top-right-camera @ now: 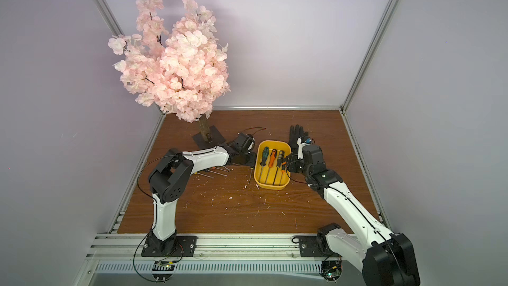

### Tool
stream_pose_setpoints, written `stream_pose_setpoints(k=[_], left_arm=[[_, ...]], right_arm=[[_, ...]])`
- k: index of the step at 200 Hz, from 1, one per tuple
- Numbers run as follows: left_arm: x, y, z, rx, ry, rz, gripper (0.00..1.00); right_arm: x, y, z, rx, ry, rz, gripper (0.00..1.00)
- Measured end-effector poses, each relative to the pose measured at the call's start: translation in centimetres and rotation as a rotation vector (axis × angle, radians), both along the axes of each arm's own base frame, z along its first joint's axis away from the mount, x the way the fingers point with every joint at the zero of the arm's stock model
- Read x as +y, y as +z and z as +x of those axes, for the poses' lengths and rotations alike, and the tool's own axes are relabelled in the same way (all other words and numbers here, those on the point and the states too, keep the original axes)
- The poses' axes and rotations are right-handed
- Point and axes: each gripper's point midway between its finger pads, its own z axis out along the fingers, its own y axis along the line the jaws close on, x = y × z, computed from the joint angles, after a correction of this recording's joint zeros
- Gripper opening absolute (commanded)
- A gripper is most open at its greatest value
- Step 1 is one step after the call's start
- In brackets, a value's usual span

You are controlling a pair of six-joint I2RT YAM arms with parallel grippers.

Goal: Put the screwdriver on the desktop into the storage box
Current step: Pick up the screwdriver from the center of the board.

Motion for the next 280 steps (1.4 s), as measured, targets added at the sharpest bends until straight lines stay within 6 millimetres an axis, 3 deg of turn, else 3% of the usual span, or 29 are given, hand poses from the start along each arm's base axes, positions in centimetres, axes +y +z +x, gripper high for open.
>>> stream_pose_setpoints(k=[72, 120, 162, 207, 280], left_arm=[[0.6, -0.3, -0.2, -0.029, 0.018, 0.072, 0.29], [1.1, -0.3, -0.2, -0.035, 0.033, 0.086, 0.07], [2.1, -0.1, -0.6, -0.016, 0.045, 0.11, 0.01], [2.8, 1.2, -0.8, -0.011, 0.058, 0.118, 0.01], [1.1, 5.7, 0.4, -0.054, 0.051, 0.04, 0.0]], right_arm=[[0.0, 0.0, 0.0, 0.0, 0.0, 0.0, 0.46], [0.0, -0.2, 0.0, 0.002, 0.0, -0.001, 0.46], [-0.1, -0.5, -0.1, 0.008, -0.001, -0.002, 0.46], [0.0, -0.4, -0.1, 0.005, -0.002, 0.001, 0.46], [-0.2, -1.0, -0.6, 0.009, -0.002, -0.001, 0.46]])
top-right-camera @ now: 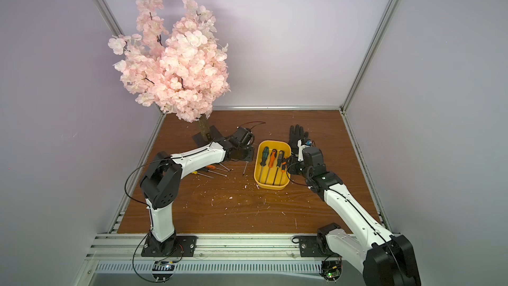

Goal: Put the screwdriver on the desktop into the storage box
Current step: Pick up the screwdriver from the center of the board, then place the screwdriver in the storage box.

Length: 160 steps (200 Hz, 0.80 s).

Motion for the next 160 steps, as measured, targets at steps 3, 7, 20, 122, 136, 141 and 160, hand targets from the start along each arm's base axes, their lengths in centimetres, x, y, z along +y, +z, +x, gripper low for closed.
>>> stream_pose_setpoints(k=[3, 7, 20, 122, 136, 141, 160], left_arm=[[-0.1, 0.3, 0.0, -0.003, -0.002, -0.005, 0.0], [-0.2, 0.6, 0.1, -0.007, -0.002, -0.011, 0.0], [-0.6, 1.6, 0.4, -0.02, -0.004, -0.03, 0.0], [-7.1, 7.2, 1.1, -0.079, -0.083, -0.178, 0.0], [-8.0, 6.6, 0.9, -0.061, -0.094, -0.183, 0.0], [-8.2, 6.4, 0.8, -0.056, -0.096, -0.184, 0.0], [-9.1, 5.1, 0.5, -0.031, -0.11, -0.179, 0.0]], right_arm=[[0.0, -0.1, 0.0, 0.001, 0.0, 0.0, 0.46], [0.0, -0.1, -0.1, 0.002, 0.0, -0.001, 0.46], [-0.1, -0.2, -0.2, 0.003, 0.0, -0.001, 0.46], [-0.4, -0.2, 0.0, -0.002, -0.005, -0.009, 0.46], [-0.6, 0.0, -0.1, -0.009, -0.007, -0.009, 0.46], [-0.7, 0.2, -0.1, -0.013, -0.009, -0.009, 0.46], [-0.9, 0.6, -0.1, -0.028, -0.014, -0.006, 0.46]])
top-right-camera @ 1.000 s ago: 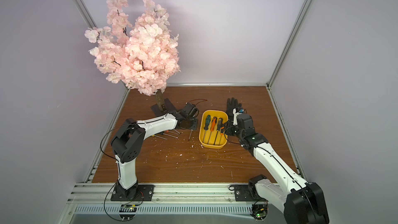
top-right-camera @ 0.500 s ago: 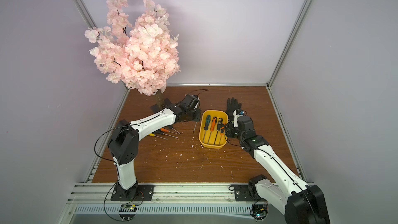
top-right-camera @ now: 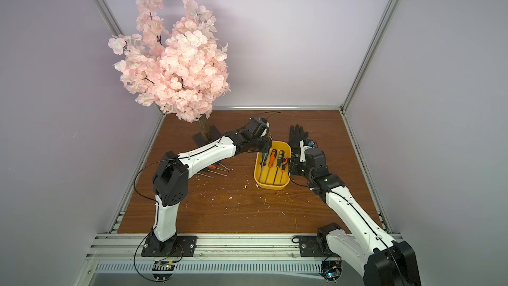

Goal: Put the screwdriver on the desktop into the storage box
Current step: Place the screwdriver in the storage box.

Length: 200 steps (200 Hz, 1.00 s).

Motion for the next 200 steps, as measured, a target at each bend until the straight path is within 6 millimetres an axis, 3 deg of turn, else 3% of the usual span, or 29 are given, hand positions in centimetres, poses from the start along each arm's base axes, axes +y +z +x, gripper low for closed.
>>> stream_pose_setpoints(k=[41, 94, 200], left_arm=[[-1.4, -2.3, -0.4, 0.042, -0.018, 0.013, 0.0], [-2.8, -3.3, -1.2, 0.059, -0.042, 0.016, 0.0], [-3.1, -7.3, -1.8, 0.119, -0.038, 0.062, 0.05]], right_arm=[[-0.5, 0.0, -0.1, -0.004, -0.01, -0.005, 0.46], [-1.0, 0.0, 0.0, -0.005, -0.019, -0.009, 0.47], [-1.7, -0.2, -0.4, -0.003, -0.034, -0.012, 0.47]])
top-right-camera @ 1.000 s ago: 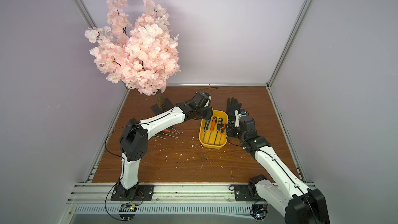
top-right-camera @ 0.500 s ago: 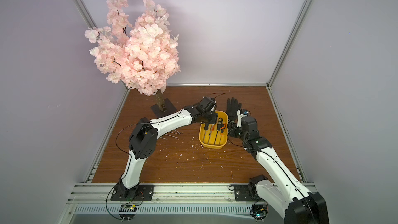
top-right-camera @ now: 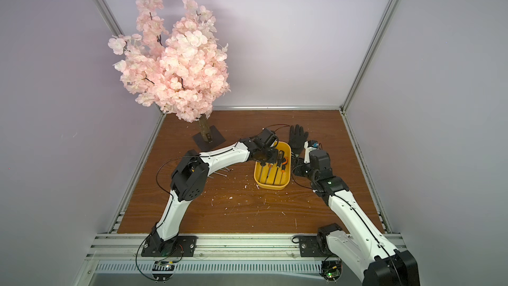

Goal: Put the screwdriver on the desktop into the storage box
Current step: Place the screwdriver in the storage box.

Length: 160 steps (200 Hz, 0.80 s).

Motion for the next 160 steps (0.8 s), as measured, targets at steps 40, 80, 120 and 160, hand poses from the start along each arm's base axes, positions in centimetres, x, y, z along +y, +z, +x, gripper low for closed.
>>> stream_pose_setpoints(k=[40, 80, 120, 160], left_arm=[[-0.1, -0.1, -0.1, 0.001, -0.001, 0.001, 0.19], [-0.1, -0.1, -0.2, 0.003, 0.001, 0.001, 0.27], [0.0, -0.3, -0.2, 0.005, 0.005, 0.004, 0.32], [0.1, 0.8, -0.2, -0.01, 0.007, -0.008, 0.32]], right_arm=[[-0.1, -0.2, -0.1, 0.005, -0.002, -0.001, 0.47], [-0.1, -0.2, -0.1, 0.006, -0.004, -0.001, 0.46], [0.0, -0.2, -0.1, 0.008, 0.003, 0.006, 0.47], [0.2, 0.0, -0.2, 0.005, 0.012, 0.016, 0.46]])
